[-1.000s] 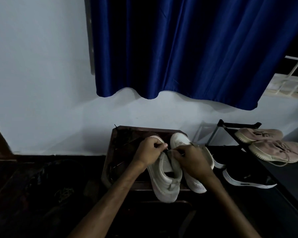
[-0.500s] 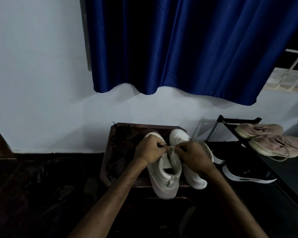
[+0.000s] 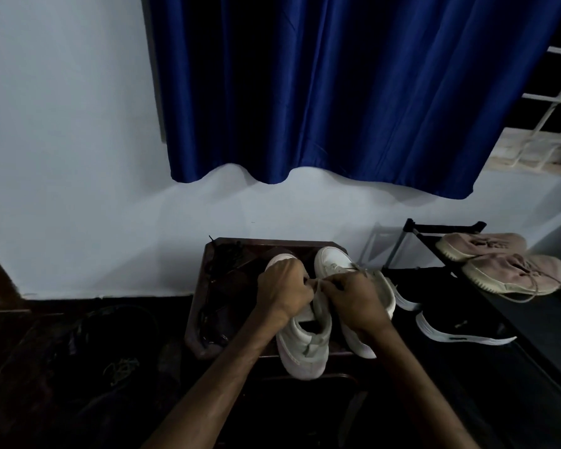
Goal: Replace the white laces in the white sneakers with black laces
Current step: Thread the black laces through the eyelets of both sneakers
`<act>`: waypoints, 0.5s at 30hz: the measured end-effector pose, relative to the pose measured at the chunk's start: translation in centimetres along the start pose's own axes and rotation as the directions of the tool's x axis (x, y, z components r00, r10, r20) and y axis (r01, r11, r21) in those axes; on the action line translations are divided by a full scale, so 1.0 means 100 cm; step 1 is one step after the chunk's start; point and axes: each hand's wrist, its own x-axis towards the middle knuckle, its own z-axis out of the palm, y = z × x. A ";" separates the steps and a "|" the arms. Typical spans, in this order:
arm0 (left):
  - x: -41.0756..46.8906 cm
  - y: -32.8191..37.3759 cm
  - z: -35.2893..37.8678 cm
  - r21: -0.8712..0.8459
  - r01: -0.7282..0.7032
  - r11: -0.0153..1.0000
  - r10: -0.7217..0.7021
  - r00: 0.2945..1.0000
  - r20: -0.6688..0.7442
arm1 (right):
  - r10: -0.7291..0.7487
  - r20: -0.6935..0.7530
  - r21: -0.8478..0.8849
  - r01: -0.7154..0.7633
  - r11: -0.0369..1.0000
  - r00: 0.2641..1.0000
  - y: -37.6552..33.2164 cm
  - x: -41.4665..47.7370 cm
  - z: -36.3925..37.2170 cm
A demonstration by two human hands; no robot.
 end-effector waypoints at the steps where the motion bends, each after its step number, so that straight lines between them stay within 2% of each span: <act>1: -0.001 0.001 0.001 -0.006 0.003 1.000 -0.003 1.000 -0.003 | 0.014 -0.013 0.019 -0.014 1.000 1.000 -0.001 -0.001 0.001; 4: -0.006 -0.001 0.005 -0.097 0.020 0.995 -0.021 1.000 -0.010 | 0.122 -0.032 0.181 -0.114 0.977 0.992 -0.002 -0.006 0.009; 6: -0.006 -0.009 0.002 -0.169 0.000 0.986 -0.005 1.000 -0.031 | 0.234 0.053 0.437 -0.233 0.869 0.971 -0.006 -0.012 0.017; 8: -0.003 -0.019 -0.004 -0.209 -0.048 0.977 0.044 0.999 -0.021 | 0.288 0.075 0.563 -0.279 0.778 0.955 -0.009 -0.019 0.028; 11: 0.003 -0.032 -0.013 -0.192 -0.125 0.973 0.133 0.991 0.030 | 0.264 -0.113 0.431 -0.192 0.882 0.958 -0.017 -0.027 0.048; 13: 0.004 -0.039 -0.018 -0.247 -0.082 0.966 0.106 0.990 0.089 | 0.244 -0.191 0.410 -0.149 0.900 0.951 -0.026 -0.031 0.056; 15: 0.001 -0.047 -0.021 -0.221 -0.098 0.970 0.131 0.981 0.143 | 0.240 -0.246 0.370 -0.138 0.919 0.939 -0.033 -0.032 0.058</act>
